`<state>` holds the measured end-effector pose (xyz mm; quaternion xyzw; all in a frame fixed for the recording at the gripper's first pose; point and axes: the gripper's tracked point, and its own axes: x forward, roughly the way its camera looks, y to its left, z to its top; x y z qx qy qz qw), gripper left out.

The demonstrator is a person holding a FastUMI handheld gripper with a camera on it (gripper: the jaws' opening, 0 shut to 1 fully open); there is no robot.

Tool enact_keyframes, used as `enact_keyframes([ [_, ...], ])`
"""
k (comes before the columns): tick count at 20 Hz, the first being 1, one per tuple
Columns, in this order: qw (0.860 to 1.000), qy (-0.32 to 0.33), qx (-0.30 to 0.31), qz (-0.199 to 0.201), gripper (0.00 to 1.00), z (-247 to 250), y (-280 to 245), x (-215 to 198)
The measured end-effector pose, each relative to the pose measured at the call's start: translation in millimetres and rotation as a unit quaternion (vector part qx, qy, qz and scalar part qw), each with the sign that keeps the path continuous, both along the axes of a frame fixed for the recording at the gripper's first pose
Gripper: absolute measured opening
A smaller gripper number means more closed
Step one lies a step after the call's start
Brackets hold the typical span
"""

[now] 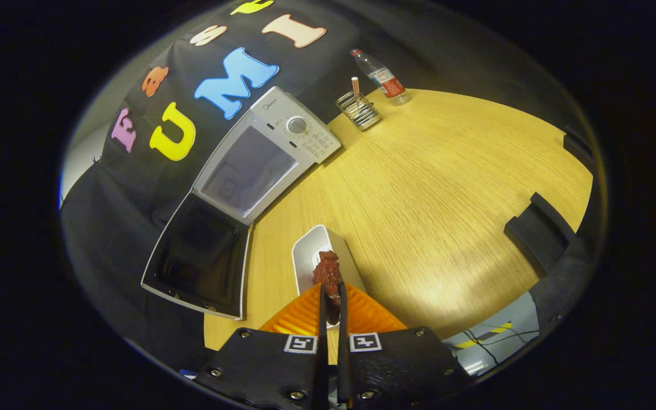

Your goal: Open the microwave, put the food inside, and close the microwave door.

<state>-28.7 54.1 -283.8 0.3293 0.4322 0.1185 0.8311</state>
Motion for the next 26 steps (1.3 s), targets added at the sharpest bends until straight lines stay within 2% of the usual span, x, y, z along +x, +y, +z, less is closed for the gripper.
enact_keyframes([
  [8, 1.0, -0.017, -0.006, 0.005, 0.06, 18, 7, 2],
  [15, 0.998, -0.049, 0.045, -0.01, 0.06, 69, 21, 11],
  [18, 0.996, -0.069, 0.06, 0.0, 0.06, 93, 40, 18],
  [26, 0.989, -0.105, 0.095, 0.034, 0.06, 134, 115, 70],
])
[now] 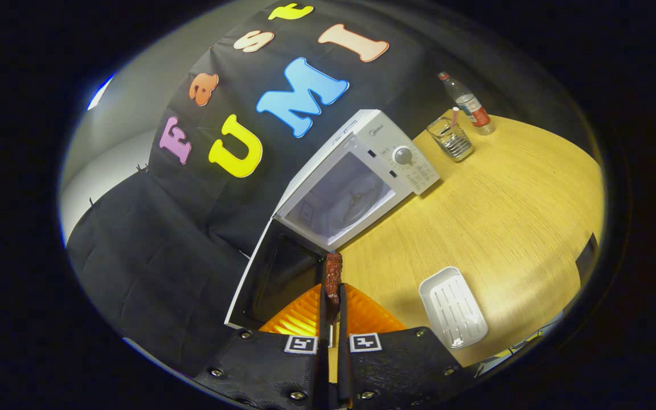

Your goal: Open the microwave, put the food inside, and close the microwave door.

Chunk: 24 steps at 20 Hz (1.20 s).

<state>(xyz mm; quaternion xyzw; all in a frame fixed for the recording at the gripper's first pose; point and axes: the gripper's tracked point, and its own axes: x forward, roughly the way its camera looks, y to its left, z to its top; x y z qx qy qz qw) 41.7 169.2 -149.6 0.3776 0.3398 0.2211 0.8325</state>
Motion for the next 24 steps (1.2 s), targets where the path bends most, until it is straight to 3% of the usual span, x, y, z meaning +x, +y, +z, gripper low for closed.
enact_keyframes([
  [12, 1.0, -0.03, -0.006, 0.004, 0.06, -5, 67, 98],
  [24, 0.998, -0.046, -0.024, -0.028, 0.06, -61, 109, 171],
])
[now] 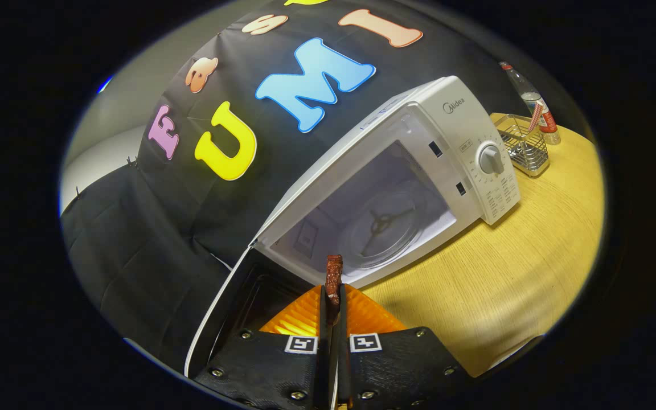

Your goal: Open the microwave, put the food inside, and close the microwave door.

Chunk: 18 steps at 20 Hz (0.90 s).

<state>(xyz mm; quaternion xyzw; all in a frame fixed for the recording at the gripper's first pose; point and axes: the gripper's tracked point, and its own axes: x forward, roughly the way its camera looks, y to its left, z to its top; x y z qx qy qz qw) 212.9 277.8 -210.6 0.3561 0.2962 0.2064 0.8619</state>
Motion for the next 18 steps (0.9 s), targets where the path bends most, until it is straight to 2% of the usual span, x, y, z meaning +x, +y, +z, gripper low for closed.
enact_keyframes([
  [4, 1.0, -0.004, -0.008, -0.019, 0.06, -18, 9, 29],
  [18, 0.999, -0.001, -0.023, -0.037, 0.06, -71, 44, 96],
])
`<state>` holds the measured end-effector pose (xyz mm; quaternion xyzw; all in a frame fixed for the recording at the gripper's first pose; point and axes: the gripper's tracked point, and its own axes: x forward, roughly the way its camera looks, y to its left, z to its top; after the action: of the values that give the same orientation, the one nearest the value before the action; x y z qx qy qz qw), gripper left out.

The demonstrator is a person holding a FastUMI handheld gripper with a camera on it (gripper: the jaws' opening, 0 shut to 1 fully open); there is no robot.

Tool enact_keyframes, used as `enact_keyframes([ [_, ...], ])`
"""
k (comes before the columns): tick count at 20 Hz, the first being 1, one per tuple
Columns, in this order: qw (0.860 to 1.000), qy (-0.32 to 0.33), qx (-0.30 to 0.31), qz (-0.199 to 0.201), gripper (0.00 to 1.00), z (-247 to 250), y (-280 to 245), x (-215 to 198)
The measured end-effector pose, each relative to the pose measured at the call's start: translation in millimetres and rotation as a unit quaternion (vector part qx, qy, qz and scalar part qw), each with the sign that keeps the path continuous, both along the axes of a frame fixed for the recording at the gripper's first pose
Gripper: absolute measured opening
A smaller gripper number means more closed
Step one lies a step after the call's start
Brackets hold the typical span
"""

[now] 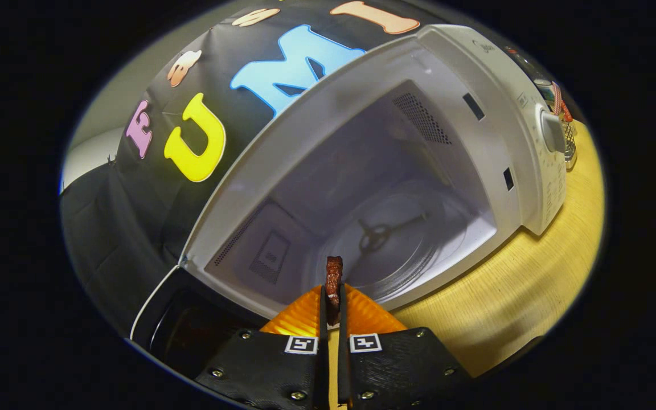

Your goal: Open the microwave, put the food inside, and close the microwave door.

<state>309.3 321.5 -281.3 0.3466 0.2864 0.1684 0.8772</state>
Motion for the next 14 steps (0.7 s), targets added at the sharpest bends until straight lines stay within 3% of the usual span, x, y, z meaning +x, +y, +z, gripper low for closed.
enact_keyframes([
  [8, 0.997, -0.017, -0.047, -0.055, 0.06, -12, -22, 41],
  [10, 0.996, -0.007, -0.067, -0.058, 0.12, -21, -26, 43],
  [11, 0.995, -0.003, -0.077, -0.058, 0.22, -25, -27, 41],
  [14, 0.99, -0.03, -0.121, -0.066, 0.9, -20, -36, 42],
])
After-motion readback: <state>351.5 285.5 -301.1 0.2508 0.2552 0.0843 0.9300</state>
